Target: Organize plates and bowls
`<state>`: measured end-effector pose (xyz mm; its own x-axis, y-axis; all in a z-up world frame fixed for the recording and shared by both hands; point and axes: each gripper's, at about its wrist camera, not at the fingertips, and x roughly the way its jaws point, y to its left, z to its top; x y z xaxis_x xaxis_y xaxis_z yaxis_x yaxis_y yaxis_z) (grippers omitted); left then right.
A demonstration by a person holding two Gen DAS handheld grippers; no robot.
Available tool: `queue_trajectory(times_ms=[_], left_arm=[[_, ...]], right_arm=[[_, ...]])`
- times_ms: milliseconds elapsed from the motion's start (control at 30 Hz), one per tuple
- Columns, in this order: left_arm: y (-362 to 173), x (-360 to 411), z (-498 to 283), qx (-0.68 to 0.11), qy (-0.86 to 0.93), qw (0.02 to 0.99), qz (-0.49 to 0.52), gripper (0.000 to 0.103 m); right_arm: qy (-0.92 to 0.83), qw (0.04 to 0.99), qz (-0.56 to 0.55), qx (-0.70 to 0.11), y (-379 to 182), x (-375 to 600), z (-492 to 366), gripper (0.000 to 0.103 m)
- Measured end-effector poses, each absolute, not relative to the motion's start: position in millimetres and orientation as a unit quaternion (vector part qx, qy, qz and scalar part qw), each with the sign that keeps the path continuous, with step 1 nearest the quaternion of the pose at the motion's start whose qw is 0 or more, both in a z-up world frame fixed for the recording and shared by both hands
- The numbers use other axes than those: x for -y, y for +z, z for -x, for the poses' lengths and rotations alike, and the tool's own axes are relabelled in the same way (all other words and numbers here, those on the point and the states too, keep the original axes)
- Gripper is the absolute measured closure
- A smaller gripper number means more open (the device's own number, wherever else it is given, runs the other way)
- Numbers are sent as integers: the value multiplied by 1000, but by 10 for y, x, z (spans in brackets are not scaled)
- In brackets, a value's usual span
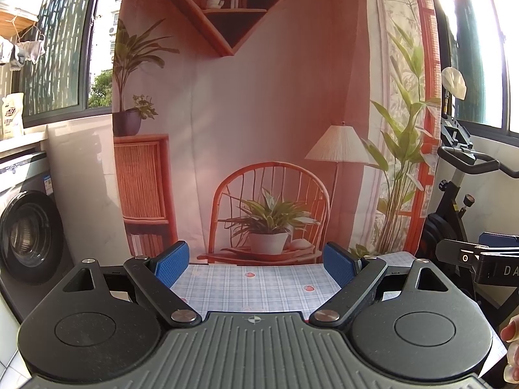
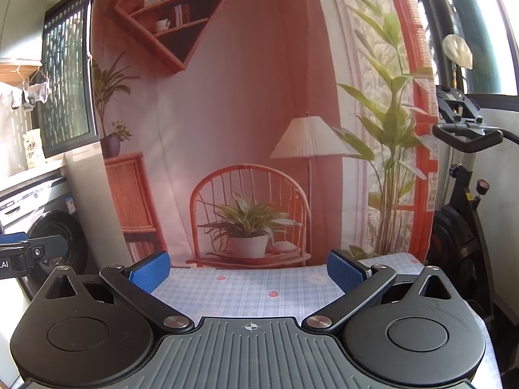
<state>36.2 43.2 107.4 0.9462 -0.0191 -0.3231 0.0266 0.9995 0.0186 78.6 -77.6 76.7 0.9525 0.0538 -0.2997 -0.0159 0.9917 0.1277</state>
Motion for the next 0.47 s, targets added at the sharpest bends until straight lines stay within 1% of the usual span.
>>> queue_trajectory(times_ms=[467], left_arm=[[1069, -442, -379, -168, -13, 986, -12, 12]], right_arm=[[15, 985, -65, -159, 758, 758, -806, 0]])
